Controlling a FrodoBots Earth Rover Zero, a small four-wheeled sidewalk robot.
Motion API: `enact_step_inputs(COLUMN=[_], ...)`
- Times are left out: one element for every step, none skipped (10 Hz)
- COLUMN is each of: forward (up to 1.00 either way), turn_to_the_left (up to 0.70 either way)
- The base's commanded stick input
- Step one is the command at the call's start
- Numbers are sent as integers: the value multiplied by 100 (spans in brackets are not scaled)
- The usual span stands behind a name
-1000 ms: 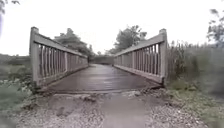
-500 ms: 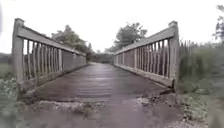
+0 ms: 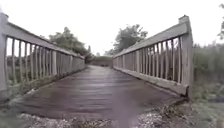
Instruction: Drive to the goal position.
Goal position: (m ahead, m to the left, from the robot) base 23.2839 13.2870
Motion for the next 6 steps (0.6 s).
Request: enact_step_inputs(forward=[70, 70, 70, 70, 70, 70], turn_to_the_left=[0, 0, 0, 0, 0, 0])
